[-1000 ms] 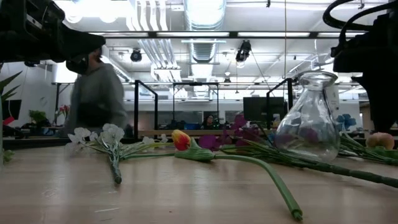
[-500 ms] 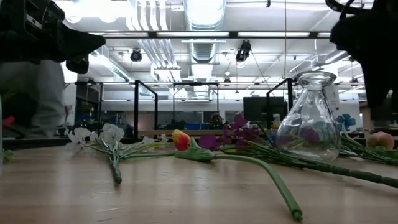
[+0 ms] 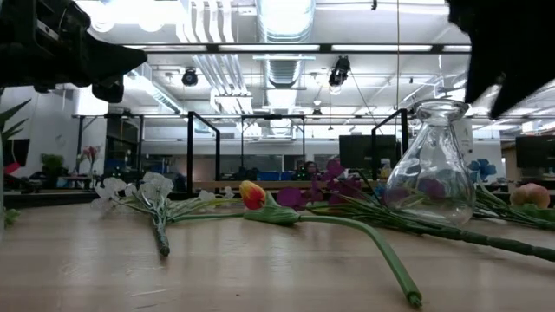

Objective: Pick and place flowers into a vace then onto a shelf
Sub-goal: Prepare the right transparent vase

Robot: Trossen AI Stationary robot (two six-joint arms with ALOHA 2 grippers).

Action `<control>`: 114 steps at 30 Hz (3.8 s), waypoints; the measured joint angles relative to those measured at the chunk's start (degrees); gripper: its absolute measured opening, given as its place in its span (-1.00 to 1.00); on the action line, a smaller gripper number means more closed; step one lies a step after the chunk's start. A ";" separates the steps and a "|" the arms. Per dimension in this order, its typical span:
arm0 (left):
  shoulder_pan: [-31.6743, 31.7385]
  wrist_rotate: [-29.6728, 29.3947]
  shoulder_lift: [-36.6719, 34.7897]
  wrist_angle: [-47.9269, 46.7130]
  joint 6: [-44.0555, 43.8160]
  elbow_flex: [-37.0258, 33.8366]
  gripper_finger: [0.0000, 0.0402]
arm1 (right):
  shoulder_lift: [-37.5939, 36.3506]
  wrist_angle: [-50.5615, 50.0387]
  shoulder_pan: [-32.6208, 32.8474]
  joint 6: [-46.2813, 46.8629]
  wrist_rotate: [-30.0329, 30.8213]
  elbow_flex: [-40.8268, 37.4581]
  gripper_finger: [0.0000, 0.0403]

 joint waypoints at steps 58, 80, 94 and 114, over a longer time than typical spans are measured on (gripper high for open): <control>0.00 -0.01 0.02 -0.01 0.02 -0.02 -1.00 | 9.20 19.24 -1.40 -46.42 4.35 -0.28 0.62; 0.01 0.00 0.02 -0.01 0.02 -0.02 -1.00 | 8.99 19.29 -1.64 -46.06 0.68 -0.39 -0.09; 0.00 -0.01 0.02 -0.03 0.02 -0.02 -1.00 | 7.82 11.47 -1.63 -46.53 -6.01 4.41 -0.06; 0.02 -0.01 0.02 -0.04 0.02 -0.02 -1.00 | 12.00 12.23 -1.17 -48.53 -4.64 4.92 -0.03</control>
